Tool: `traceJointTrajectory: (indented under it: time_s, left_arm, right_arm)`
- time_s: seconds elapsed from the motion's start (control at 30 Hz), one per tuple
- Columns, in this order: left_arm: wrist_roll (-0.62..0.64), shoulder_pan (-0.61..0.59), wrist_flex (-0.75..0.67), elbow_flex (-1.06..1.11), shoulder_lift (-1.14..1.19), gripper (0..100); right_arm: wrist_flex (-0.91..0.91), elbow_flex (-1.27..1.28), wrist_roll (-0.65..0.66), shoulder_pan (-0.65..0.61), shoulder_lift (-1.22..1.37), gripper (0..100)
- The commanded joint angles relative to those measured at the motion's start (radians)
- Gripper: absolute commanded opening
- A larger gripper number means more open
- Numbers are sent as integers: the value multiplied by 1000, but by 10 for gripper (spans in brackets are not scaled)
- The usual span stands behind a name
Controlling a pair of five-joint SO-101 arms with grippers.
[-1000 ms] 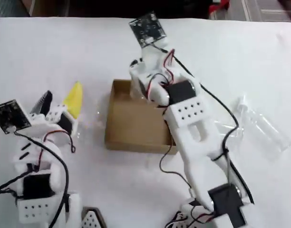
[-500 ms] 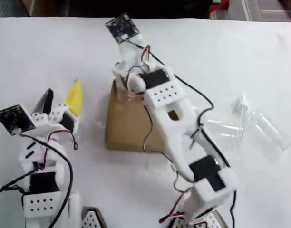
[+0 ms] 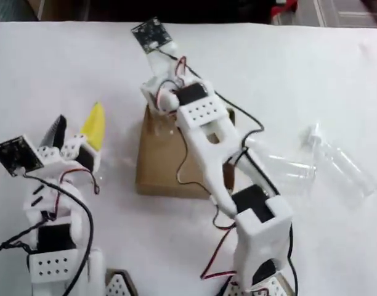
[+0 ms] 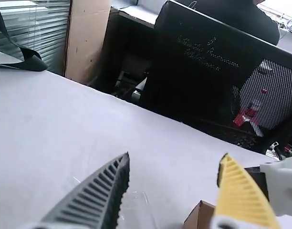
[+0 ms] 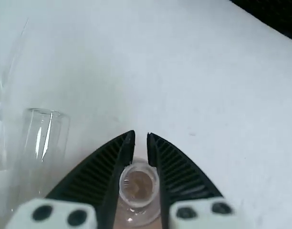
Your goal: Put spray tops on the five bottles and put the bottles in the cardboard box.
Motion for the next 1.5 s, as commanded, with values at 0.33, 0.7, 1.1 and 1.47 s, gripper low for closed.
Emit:
traceJointTrajectory:
  time_s: [0.33, 0.7, 1.1, 1.47]
  left_arm:
    - [6, 15, -21, 6, 4, 278]
    - [5, 15, -21, 6, 4, 278]
    - [5, 15, -21, 8, 4, 278]
    - [3, 15, -21, 8, 4, 278]
  right_arm:
    - [-24, -18, -9, -36, -21, 16]
    - [-81, 25, -8, -54, -15, 16]
    - [-77, 26, 0, -35, -13, 28]
    - [-56, 63, 71, -35, -21, 214]
